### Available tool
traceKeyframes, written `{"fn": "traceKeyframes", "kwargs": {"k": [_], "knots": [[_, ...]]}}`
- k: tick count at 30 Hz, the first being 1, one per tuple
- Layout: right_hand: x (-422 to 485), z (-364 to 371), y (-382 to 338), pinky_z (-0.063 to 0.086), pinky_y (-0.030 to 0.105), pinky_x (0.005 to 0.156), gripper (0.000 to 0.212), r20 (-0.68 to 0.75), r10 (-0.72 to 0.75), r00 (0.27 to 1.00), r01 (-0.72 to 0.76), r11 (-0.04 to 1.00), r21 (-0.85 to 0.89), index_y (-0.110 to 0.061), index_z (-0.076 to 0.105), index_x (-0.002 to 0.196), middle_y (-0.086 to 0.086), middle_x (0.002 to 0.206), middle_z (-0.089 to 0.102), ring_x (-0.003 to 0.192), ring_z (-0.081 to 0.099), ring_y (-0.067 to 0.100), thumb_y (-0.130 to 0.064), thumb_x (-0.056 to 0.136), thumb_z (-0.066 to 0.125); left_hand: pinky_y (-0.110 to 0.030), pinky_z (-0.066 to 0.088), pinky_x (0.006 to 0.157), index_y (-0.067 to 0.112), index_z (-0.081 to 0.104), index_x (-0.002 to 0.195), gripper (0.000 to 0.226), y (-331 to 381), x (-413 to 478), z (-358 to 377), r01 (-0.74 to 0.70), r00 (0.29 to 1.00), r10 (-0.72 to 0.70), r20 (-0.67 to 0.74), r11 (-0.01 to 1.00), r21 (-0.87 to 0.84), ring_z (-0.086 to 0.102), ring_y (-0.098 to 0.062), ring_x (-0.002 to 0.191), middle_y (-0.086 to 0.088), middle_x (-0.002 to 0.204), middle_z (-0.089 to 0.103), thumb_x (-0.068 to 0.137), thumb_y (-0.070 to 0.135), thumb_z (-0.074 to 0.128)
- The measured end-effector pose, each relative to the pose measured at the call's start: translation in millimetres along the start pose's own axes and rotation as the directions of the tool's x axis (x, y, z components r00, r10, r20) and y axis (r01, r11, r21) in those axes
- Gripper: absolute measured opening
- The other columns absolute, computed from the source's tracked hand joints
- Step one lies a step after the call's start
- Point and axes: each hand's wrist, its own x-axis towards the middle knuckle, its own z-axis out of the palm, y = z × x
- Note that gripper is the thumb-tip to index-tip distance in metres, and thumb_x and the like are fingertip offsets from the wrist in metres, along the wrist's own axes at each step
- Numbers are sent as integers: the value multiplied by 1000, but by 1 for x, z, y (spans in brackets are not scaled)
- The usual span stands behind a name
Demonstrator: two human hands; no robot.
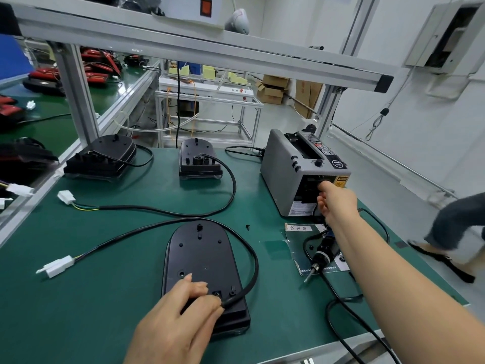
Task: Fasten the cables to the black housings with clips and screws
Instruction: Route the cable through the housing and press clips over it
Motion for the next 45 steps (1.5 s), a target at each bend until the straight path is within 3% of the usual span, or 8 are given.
{"fn": "traceKeyframes", "kwargs": {"k": [6,10,14,20,24,32,40,45], "knots": [[-3,-9,1,39,13,37,11,45,28,999,-31,996,80,-11,54,76,-1,60,50,43,44,6,-11,84,62,-21,47,90,26,64,76,16,1,2,-1,11,1000,-11,6,1000,-11,56,2,95,14,91,53,85,32,53],[-16,-23,2,38,13,35,18,219,41,975,-56,997,60,-12,52,71,-3,54,46,37,42,4,-11,85,63,-16,50,77,35,58,80,26,5,4,-5,56,996,-54,65,998,-30,55,3,101,16,91,57,94,44,39],[-41,-36,2,41,15,41,17,454,8,891,48,993,-111,-14,55,72,-2,56,51,45,46,7,-17,87,63,-11,45,81,37,54,81,24,7,9,-10,77,986,-71,148,996,-36,53,7,97,16,88,54,94,48,37],[-84,-34,5,46,20,57,13,692,29,721,93,986,-139,-14,60,74,0,66,58,58,54,8,-17,87,60,-18,44,65,43,56,88,11,5,25,-24,214,953,-193,233,974,-69,55,3,74,21,84,52,84,48,47],[-116,-18,10,42,20,62,6,759,30,651,119,983,-141,-17,66,70,-3,70,64,62,55,7,-21,75,67,-16,42,70,35,61,76,16,-3,47,-25,343,918,-315,243,935,-85,57,-2,81,18,85,56,87,42,52],[-160,4,21,38,9,63,10,856,-117,503,418,900,-123,-27,68,65,-13,66,59,64,50,-2,-31,73,63,-5,31,73,35,67,66,14,-5,79,-10,544,834,-486,263,806,-234,49,1,93,23,85,59,74,25,69],[-166,10,25,39,9,65,12,868,-100,487,419,898,-131,-22,67,67,-13,66,60,64,51,-2,-30,76,66,-5,31,72,35,65,65,17,-7,79,-13,595,797,-514,316,758,-269,47,0,93,16,81,60,74,21,68],[-166,11,27,39,7,64,15,861,-91,500,420,895,-150,-19,68,71,-13,66,61,63,52,-4,-19,86,67,-18,38,76,33,62,62,22,-8,78,-13,615,781,-525,338,740,-271,47,-3,89,14,78,59,74,15,66]]}}
